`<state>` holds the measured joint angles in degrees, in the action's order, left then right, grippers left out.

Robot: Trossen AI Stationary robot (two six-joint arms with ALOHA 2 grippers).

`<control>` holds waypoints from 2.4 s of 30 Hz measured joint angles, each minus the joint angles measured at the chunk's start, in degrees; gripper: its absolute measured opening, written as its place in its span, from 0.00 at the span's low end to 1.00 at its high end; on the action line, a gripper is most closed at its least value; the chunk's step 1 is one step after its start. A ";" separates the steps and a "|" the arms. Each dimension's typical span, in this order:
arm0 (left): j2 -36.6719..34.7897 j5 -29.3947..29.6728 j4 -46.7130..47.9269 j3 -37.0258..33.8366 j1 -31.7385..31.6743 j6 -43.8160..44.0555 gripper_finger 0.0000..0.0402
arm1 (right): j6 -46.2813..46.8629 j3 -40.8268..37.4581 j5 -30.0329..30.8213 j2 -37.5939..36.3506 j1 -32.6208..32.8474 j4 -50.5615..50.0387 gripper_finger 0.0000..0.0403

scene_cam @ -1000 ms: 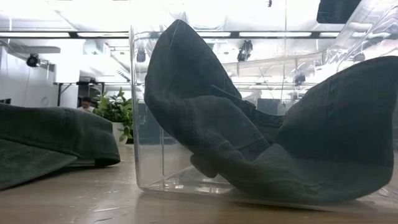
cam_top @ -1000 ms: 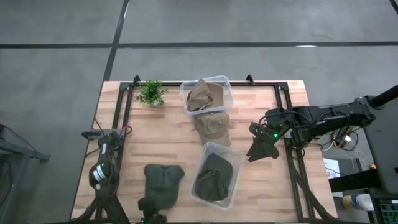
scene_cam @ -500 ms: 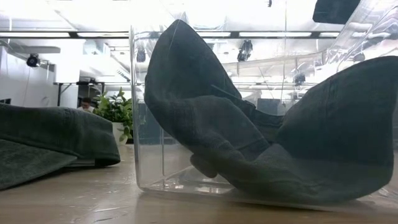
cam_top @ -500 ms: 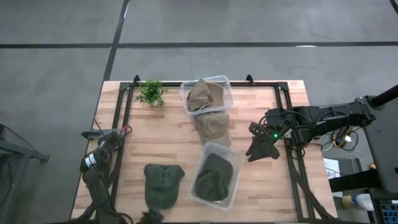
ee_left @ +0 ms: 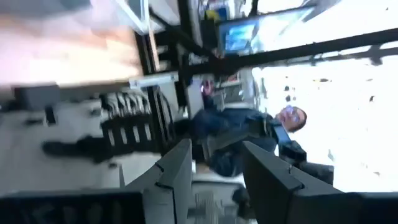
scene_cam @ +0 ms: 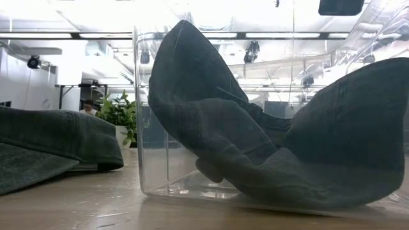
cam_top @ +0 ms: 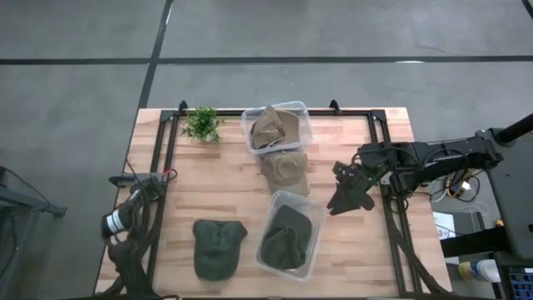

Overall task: Pick & Place hat
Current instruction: Put the gray cap into the bottom transparent container

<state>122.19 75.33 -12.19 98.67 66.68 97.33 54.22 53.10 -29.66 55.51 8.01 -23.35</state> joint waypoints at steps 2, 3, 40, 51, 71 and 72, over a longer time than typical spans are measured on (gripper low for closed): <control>0.12 0.52 -3.36 -3.37 0.66 -0.71 0.33 | 0.76 0.00 -0.23 -0.02 0.02 0.00 0.57; 0.18 0.52 -3.42 -4.99 0.95 0.64 0.33 | 1.20 0.00 -0.33 -0.02 0.02 0.00 0.57; -21.49 -8.20 70.62 18.92 -11.42 -55.61 0.32 | 1.11 0.00 -0.26 -0.02 -0.02 -0.35 0.57; -12.28 -45.46 102.21 18.19 -17.21 -21.81 0.27 | 2.37 0.00 -0.28 -0.02 -0.02 -0.35 0.57; -8.99 -79.44 87.75 2.60 -11.80 -17.98 0.27 | 2.51 0.00 -0.28 -0.02 -0.02 -0.26 0.57; -8.99 -79.44 85.39 2.44 -11.25 -17.53 0.27 | 2.62 0.00 -0.28 -0.02 -0.02 -0.26 0.57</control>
<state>113.21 -4.11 73.20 101.11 55.44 79.80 56.84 53.10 -29.93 55.48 7.99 -23.62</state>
